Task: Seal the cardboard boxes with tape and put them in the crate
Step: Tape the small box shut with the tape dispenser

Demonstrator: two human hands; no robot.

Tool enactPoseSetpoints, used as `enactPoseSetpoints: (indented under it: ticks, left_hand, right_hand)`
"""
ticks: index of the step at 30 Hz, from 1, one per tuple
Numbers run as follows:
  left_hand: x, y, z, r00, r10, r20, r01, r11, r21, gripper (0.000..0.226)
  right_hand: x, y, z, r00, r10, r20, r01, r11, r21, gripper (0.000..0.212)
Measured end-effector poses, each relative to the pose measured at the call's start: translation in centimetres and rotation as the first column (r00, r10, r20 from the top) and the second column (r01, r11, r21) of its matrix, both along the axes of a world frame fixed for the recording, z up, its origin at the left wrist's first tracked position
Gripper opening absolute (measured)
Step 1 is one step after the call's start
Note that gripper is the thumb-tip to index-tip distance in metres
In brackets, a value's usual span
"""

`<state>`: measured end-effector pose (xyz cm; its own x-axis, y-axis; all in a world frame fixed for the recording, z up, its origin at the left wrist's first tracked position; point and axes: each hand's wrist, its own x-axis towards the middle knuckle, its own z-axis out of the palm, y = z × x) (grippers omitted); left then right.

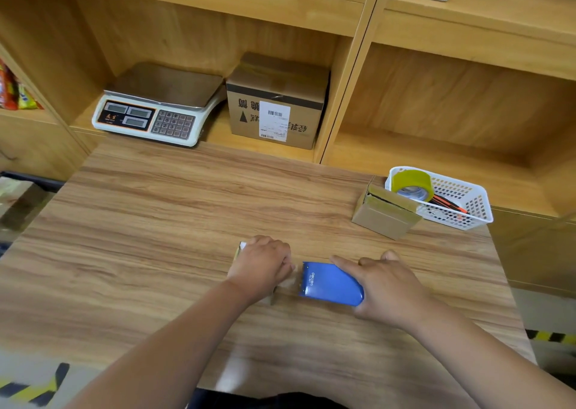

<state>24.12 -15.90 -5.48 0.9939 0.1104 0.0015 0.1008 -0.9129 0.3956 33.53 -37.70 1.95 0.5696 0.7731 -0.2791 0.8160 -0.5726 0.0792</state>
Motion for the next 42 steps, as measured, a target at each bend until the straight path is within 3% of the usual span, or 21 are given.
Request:
enactPoseSetpoints:
  ticks: [11, 17, 23, 35, 42]
  left_hand:
    - [-0.4, -1.8, -0.2, 0.996, 0.084, 0.013, -0.085, 0.988, 0.125, 0.012]
    - [-0.1, -3.1, -0.3, 0.992, 0.123, -0.007, -0.118, 0.965, 0.233, 0.025]
    - [0.1, -3.5, -0.3, 0.990, 0.139, -0.022, -0.129, 0.962, 0.242, 0.024]
    - [0.1, -3.9, 0.0, 0.987, 0.161, -0.028, -0.149, 0.958, 0.245, 0.024]
    - [-0.3, -3.6, 0.2, 0.985, 0.175, -0.003, -0.171, 0.967, 0.189, 0.019]
  right_hand:
    - [-1.9, 2.4, -0.9, 0.994, -0.059, 0.095, 0.068, 0.993, -0.094, 0.080]
    - [-2.3, 2.9, -0.7, 0.993, -0.094, 0.075, 0.100, 0.991, -0.088, 0.065]
    - [-2.3, 3.5, -0.4, 0.990, -0.127, 0.058, 0.133, 0.983, -0.127, 0.049]
    - [-2.1, 4.5, -0.1, 0.992, -0.118, 0.040, 0.123, 0.976, -0.181, 0.049]
    - [-2.0, 4.0, -1.6, 0.973, -0.231, -0.001, 0.228, 0.959, -0.166, 0.043]
